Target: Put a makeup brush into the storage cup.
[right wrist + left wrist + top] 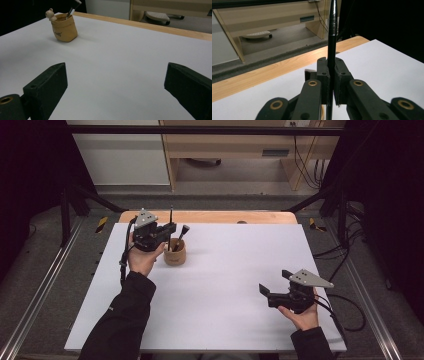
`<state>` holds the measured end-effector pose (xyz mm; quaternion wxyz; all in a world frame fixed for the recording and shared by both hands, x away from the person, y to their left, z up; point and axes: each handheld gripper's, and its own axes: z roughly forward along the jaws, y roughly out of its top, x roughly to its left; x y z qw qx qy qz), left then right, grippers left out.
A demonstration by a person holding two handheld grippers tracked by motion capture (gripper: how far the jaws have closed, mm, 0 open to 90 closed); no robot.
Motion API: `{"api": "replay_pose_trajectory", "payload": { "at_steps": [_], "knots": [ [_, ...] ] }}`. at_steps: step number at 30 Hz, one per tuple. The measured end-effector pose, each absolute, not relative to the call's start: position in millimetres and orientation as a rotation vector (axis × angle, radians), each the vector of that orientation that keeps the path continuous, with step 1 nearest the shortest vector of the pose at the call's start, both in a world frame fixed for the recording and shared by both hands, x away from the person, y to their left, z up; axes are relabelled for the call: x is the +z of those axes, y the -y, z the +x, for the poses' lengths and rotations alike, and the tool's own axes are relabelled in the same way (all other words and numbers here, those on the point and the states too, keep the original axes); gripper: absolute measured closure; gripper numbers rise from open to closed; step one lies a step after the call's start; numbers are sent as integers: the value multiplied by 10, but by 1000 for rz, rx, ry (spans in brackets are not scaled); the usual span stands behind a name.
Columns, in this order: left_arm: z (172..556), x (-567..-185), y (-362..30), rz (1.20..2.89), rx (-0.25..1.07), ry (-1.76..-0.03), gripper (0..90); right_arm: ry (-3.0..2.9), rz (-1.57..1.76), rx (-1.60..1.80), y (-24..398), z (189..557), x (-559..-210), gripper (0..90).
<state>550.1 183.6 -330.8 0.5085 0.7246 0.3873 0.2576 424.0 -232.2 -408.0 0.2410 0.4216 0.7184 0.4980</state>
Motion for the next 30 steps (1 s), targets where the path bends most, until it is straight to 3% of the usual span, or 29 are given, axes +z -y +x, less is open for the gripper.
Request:
{"api": "replay_pose_trajectory", "payload": {
  "at_steps": [30],
  "knots": [
    [5876,-3579,-1752,1768,639,-977,841,-1966,1146,1368,2328,4237,-4077,60]
  ]
}}
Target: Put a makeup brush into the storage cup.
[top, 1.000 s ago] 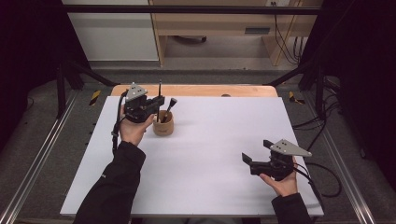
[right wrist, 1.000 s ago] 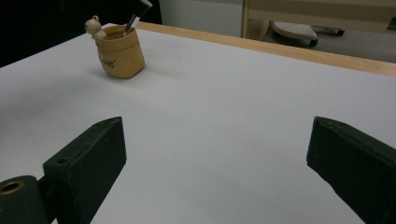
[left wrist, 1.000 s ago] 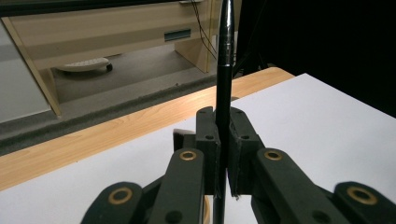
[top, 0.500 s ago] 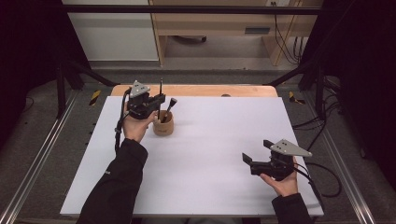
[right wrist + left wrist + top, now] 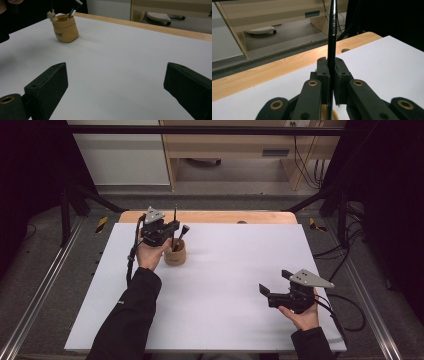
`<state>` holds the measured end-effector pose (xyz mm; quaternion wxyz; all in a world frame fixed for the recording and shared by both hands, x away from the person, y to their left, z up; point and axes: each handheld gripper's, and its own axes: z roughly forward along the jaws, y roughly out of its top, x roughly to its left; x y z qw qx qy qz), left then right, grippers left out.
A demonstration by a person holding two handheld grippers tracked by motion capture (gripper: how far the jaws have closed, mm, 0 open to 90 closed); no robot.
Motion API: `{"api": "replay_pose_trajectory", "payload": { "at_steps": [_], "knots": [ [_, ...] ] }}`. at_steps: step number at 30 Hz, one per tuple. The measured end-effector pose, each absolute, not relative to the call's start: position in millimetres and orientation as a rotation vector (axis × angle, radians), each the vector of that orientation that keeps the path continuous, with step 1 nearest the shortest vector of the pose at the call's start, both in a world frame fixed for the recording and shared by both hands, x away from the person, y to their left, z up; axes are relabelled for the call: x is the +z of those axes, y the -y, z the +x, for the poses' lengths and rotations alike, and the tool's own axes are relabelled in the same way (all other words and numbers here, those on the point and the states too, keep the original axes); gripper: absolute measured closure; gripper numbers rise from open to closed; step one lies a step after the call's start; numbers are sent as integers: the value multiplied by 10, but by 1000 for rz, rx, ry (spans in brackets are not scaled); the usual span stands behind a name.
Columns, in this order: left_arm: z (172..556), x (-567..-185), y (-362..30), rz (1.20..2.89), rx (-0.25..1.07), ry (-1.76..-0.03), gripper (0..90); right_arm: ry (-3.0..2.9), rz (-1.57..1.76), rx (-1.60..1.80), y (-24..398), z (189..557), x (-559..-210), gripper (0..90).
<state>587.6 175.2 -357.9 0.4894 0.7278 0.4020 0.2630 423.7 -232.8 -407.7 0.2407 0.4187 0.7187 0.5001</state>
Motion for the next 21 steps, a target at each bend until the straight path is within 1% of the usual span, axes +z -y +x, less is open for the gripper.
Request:
{"api": "replay_pose_trajectory", "payload": {
  "at_steps": [21],
  "knots": [
    [6017,-3828,-1678,1800,651,-1000,842,-1971,1141,1368,2323,4238,-4082,60]
  ]
}}
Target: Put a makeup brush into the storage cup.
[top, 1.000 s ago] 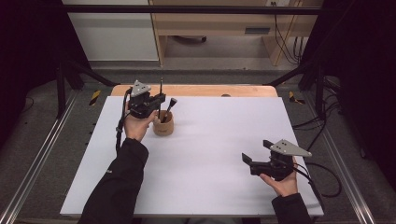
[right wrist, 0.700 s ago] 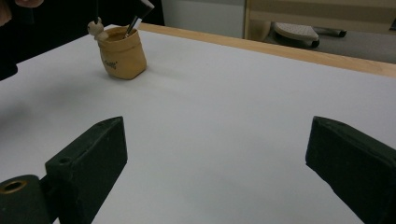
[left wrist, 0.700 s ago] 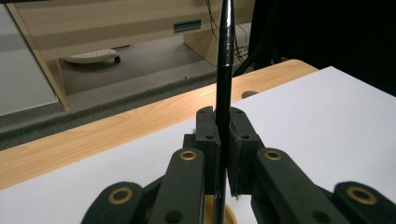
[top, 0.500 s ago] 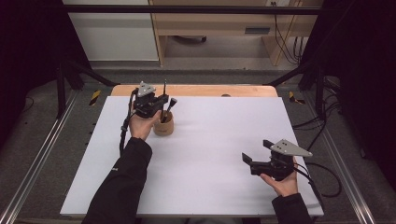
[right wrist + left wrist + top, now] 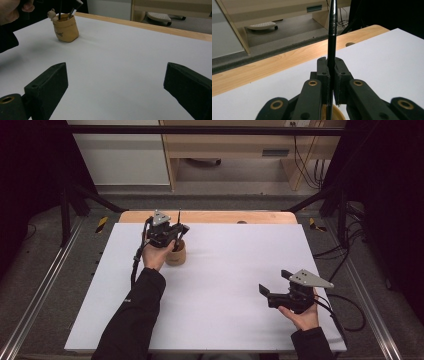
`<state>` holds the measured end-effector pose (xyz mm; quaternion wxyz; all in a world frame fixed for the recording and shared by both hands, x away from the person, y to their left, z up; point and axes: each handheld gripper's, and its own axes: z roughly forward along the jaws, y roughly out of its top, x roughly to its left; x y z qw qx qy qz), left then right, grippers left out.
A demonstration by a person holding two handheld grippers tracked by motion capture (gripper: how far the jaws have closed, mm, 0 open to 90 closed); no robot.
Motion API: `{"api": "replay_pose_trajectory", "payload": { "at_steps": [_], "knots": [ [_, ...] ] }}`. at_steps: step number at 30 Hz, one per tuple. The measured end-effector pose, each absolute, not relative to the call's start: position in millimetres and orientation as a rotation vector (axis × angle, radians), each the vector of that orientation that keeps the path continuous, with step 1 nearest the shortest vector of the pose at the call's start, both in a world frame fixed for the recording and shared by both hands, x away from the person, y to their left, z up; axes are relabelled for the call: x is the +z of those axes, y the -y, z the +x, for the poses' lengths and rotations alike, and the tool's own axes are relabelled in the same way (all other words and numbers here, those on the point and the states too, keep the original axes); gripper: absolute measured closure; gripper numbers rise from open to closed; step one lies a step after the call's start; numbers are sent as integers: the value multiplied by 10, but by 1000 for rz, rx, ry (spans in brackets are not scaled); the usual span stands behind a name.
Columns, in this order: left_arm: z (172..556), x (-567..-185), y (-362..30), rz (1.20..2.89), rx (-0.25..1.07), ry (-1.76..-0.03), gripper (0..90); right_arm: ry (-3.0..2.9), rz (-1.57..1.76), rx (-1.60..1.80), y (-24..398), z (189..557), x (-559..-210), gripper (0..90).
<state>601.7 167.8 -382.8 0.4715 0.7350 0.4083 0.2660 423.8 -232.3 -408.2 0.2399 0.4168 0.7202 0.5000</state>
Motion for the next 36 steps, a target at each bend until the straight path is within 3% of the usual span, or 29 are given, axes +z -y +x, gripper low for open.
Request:
{"api": "replay_pose_trajectory", "payload": {
  "at_steps": [30,36],
  "knots": [
    [5914,-4131,-1712,1848,619,-1019,838,-1982,1143,1364,2305,4243,-4096,61],
    [5866,-4142,-1721,1855,620,-1015,797,-1983,1143,1363,2303,4243,-4098,61]
  ]
}}
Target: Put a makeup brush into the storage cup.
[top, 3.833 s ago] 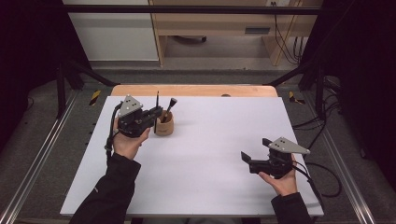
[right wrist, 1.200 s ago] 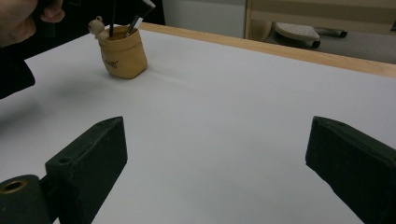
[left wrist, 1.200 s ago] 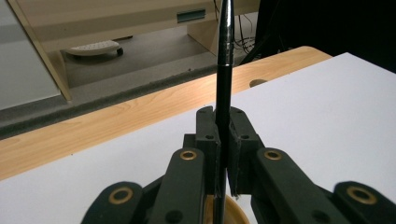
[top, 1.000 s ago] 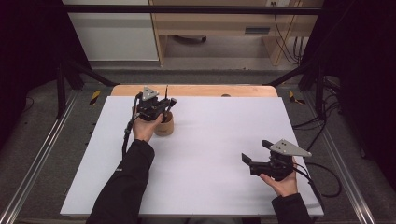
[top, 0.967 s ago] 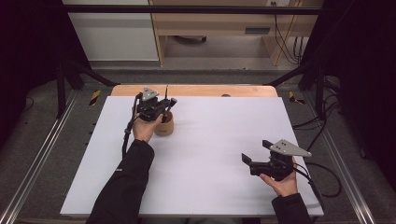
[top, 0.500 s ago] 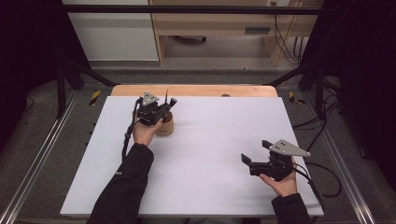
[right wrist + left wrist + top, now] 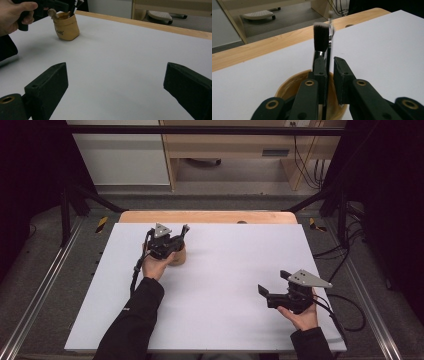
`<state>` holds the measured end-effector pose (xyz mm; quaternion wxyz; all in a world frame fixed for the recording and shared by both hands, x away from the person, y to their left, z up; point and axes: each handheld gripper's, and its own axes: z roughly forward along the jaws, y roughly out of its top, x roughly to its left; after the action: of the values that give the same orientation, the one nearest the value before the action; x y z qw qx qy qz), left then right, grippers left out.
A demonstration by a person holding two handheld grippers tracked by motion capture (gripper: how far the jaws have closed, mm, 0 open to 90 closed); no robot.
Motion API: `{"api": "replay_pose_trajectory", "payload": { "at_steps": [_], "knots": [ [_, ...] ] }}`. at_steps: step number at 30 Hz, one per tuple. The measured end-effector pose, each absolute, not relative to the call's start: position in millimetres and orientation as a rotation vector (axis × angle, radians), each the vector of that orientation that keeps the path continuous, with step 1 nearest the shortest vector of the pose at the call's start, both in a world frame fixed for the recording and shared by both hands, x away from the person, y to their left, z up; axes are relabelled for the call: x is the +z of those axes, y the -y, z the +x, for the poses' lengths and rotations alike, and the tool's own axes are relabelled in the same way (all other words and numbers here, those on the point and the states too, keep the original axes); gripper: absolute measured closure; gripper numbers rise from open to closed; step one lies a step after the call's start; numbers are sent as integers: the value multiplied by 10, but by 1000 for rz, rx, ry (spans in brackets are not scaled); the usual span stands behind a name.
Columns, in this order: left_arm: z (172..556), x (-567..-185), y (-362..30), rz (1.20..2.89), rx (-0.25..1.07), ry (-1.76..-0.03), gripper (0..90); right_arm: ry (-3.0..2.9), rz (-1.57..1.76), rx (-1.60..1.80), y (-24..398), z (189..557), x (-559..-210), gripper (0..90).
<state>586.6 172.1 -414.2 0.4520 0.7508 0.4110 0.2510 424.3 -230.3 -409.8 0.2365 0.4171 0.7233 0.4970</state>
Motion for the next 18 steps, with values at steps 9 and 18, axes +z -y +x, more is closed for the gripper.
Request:
{"api": "replay_pose_trajectory", "payload": {
  "at_steps": [9,18],
  "knots": [
    [5674,-4016,-1781,1818,619,-971,705,-1982,1141,1362,2303,4246,-4099,61],
    [5435,-3903,-1846,1801,602,-931,577,-1974,1142,1362,2323,4240,-4083,59]
  ]
}}
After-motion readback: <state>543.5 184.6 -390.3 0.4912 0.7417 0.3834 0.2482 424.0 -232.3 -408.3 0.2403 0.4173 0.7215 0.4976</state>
